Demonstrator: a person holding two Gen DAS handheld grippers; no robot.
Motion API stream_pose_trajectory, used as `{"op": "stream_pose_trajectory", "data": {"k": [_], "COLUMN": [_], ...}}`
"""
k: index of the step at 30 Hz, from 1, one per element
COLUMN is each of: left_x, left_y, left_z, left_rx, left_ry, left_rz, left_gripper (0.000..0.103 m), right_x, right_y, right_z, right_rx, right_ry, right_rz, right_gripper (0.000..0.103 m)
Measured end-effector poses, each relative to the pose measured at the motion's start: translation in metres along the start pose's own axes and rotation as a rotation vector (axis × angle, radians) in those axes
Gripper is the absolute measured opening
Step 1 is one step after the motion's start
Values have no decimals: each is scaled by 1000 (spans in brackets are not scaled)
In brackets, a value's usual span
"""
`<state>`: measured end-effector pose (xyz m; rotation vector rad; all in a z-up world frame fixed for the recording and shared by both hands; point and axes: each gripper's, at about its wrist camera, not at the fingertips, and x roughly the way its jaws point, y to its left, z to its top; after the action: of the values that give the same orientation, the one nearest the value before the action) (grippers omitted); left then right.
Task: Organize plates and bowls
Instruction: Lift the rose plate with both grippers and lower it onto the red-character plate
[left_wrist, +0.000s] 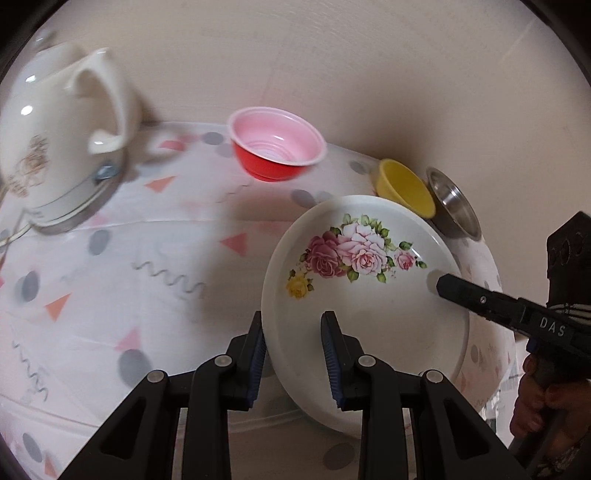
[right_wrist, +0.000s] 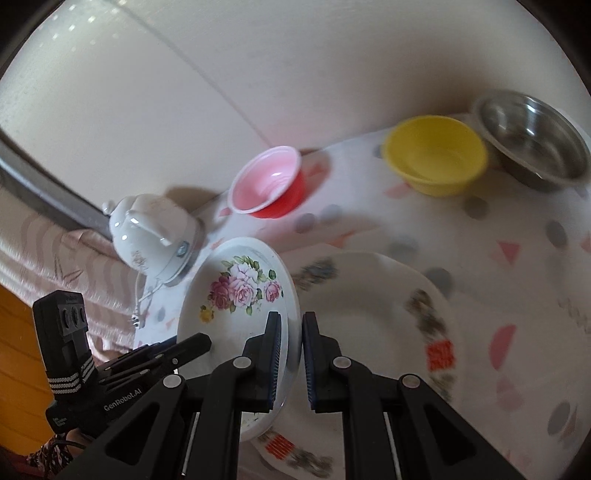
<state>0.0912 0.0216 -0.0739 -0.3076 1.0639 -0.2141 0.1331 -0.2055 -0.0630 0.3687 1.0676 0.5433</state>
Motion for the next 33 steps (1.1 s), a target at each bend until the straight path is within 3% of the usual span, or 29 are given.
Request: {"op": "stream_pose_trajectory", "data": {"k": [10, 24, 33], "left_x": [24, 44, 48], "left_y": [-30, -44, -47], "left_z": [-2, -3, 6], "left_rx": [96, 152, 122], "left_ry": [70, 129, 191], "left_rz": [-10, 13, 22], "left_gripper": [29, 29, 35], "right_x": [-9, 0, 3], "right_y": [-44, -69, -73], "right_z": [-21, -29, -27], "right_rx": [121, 205, 249], "right_ry": [5, 39, 48], "right_rz": [-34, -55, -66], "right_gripper": [12, 12, 12]}}
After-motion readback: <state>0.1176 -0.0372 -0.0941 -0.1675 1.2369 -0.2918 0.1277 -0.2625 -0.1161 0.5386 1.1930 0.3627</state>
